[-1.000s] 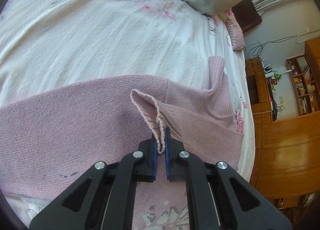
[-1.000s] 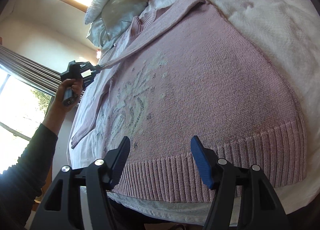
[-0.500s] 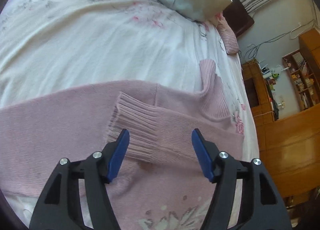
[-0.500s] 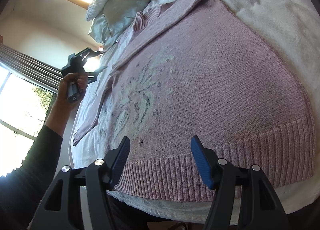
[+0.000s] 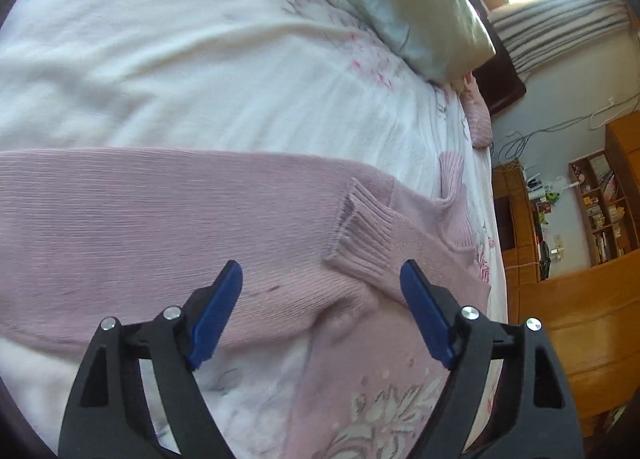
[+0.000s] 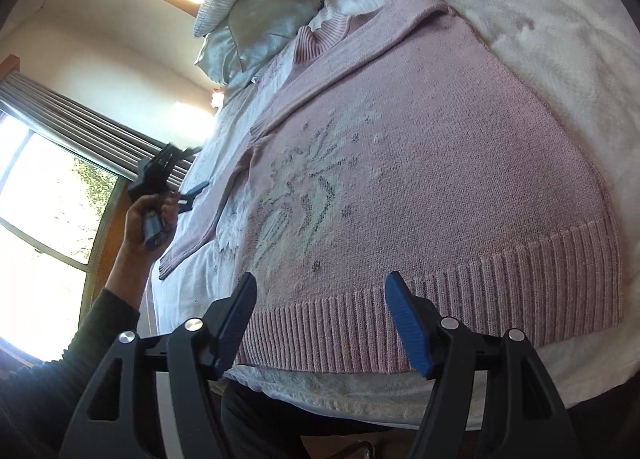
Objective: Fold small clothes
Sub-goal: 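Move the left tool to the other sleeve cuff and grasp it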
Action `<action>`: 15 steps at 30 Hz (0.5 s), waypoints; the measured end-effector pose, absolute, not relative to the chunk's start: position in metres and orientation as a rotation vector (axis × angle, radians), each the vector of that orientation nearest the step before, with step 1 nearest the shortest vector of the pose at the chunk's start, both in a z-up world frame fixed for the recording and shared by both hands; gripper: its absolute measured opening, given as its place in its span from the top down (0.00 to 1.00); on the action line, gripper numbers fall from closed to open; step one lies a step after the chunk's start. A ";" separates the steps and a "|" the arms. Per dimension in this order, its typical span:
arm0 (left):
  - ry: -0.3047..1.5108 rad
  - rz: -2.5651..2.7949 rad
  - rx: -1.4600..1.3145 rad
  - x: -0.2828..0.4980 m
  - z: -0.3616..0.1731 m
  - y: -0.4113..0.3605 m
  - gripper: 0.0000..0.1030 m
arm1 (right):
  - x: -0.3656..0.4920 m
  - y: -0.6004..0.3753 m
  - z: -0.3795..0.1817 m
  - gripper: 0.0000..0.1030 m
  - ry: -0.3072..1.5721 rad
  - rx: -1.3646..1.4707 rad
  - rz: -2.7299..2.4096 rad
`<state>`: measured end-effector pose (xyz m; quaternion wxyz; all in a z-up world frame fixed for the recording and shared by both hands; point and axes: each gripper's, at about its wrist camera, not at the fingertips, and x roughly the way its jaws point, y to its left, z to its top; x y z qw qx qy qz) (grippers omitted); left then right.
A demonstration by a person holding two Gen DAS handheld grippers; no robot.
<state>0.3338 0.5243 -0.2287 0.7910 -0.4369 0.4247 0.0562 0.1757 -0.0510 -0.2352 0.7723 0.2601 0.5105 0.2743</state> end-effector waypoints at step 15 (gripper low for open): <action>0.812 0.544 -1.145 0.110 -0.243 0.710 0.09 | 0.141 0.017 -0.216 0.33 1.144 0.476 0.720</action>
